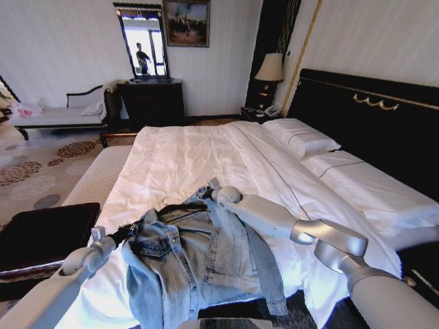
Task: Pick up the clothes from the bed and hang them on the clothes hanger.
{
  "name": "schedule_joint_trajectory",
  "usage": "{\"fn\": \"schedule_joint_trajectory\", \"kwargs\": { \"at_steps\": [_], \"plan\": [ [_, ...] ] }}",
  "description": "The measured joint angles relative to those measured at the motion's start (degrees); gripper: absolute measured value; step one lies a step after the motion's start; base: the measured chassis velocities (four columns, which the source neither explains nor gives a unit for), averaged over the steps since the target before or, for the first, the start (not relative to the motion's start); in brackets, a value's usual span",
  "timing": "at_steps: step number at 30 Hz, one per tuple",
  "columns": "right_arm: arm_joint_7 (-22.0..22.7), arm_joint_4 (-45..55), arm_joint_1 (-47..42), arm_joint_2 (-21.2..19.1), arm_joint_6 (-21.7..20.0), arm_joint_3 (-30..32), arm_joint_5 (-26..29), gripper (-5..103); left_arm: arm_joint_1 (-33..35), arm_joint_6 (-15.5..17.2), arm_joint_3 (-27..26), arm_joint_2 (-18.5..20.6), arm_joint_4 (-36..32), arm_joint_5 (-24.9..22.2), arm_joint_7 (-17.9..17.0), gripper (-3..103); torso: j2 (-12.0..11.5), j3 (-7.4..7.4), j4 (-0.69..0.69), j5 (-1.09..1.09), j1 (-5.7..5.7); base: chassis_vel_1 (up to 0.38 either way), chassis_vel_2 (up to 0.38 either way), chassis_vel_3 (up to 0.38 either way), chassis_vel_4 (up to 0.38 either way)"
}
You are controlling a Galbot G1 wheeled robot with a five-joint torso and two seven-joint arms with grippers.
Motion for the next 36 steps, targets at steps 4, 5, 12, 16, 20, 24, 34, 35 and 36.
{"fn": "schedule_joint_trajectory", "kwargs": {
  "at_steps": [4,5,12,16,20,24,34,35,36],
  "plan": [
    [0.33,1.1,-0.06,-0.81,-0.36,-0.17,0.14,48,-0.05,-0.4,0.03,-0.62,0.07,0.28,-0.69,0,0.0,0.0,0.0,0.0,0.0,0.0,0.0,0.0,0.0],
    [0.42,1.64,-0.12,-1.05,-0.38,-0.17,0.19,43,-0.13,-0.58,0.03,-0.82,0.09,0.34,-0.96,0,0.0,0.0,0.01,0.0,0.0,0.0,0.0,0.0,0.0],
    [1.75,6.71,-0.66,-3.55,-0.84,0.0,1.42,21,-1.12,-1.99,0.2,-3.27,0.48,0.79,-3.58,0,0.0,0.0,0.0,0.0,0.0,0.0,0.0,0.0,0.0],
    [3.13,9.04,-0.79,-4.27,-1.01,0.55,2.02,5,-1.28,-2.66,1.12,-3.53,-0.59,1.39,-3.38,0,0.0,0.0,0.0,0.0,0.0,0.0,0.0,0.0,0.0],
    [4.54,11.44,-0.5,-4.68,-0.99,2.02,2.7,2,-0.98,-4.75,1.55,-3.6,-2.06,3.88,-2.99,0,0.0,0.0,0.02,0.01,0.01,0.0,0.0,0.0,0.0],
    [5.99,15.19,-0.68,-6.03,-1.13,3.89,4.05,2,-0.15,-5.85,1.47,-4.35,-3.27,5.11,-3.03,0,0.0,0.0,0.0,0.01,0.0,0.0,0.0,0.0,0.0],
    [9.45,23.13,-5.57,-7.05,-2.53,4.06,8.14,2,-0.07,-8.5,1.5,-8.3,-2.62,7.44,-5.64,0,0.0,0.0,0.01,0.0,0.0,0.0,0.0,0.0,0.0],
    [9.51,23.12,-5.97,-6.78,-2.53,4.05,8.1,2,-0.02,-8.63,1.48,-8.55,-2.7,7.54,-5.79,0,0.0,0.0,0.01,0.01,0.0,0.0,0.0,0.0,0.0],
    [9.62,23.0,-6.74,-6.03,-2.53,4.04,7.88,2,0.07,-8.9,1.47,-9.03,-2.84,7.79,-6.17,0,0.0,0.0,0.0,0.01,0.0,0.0,0.0,0.0,0.0]
  ]
}}
